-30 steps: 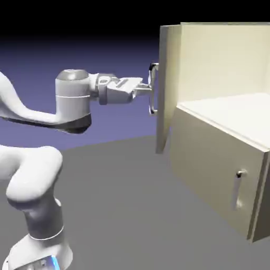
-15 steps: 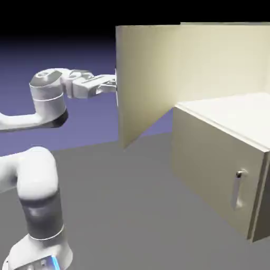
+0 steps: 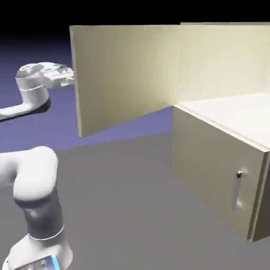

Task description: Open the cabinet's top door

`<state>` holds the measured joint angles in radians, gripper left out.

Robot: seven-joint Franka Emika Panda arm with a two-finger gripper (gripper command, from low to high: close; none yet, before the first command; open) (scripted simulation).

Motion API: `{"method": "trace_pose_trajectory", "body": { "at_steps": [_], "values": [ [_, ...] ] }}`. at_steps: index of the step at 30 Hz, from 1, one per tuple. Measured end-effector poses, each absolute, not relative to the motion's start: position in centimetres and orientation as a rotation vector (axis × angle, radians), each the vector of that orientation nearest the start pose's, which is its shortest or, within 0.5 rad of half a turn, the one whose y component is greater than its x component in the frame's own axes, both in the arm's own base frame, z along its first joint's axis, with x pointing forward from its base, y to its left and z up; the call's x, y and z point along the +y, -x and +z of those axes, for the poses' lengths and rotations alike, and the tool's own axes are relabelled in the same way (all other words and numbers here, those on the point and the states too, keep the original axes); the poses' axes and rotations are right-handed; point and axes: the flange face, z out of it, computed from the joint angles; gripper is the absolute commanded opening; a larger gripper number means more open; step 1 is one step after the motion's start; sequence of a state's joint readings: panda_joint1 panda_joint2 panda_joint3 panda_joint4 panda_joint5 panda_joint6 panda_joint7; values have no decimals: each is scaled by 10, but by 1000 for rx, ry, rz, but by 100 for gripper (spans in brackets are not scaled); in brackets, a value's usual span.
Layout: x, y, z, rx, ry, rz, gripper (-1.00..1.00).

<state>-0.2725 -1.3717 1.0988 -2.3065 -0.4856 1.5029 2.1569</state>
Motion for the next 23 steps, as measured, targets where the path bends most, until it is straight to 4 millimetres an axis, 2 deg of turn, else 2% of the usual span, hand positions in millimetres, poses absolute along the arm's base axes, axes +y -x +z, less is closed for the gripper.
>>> {"method": "trace_pose_trajectory", "body": {
  "at_steps": [12, 23],
  "values": [
    [422, -144, 562, 2257, 1216, -2456, -100],
    [494, -155, 562, 2424, 1098, -2491, -100]
  ]
}}
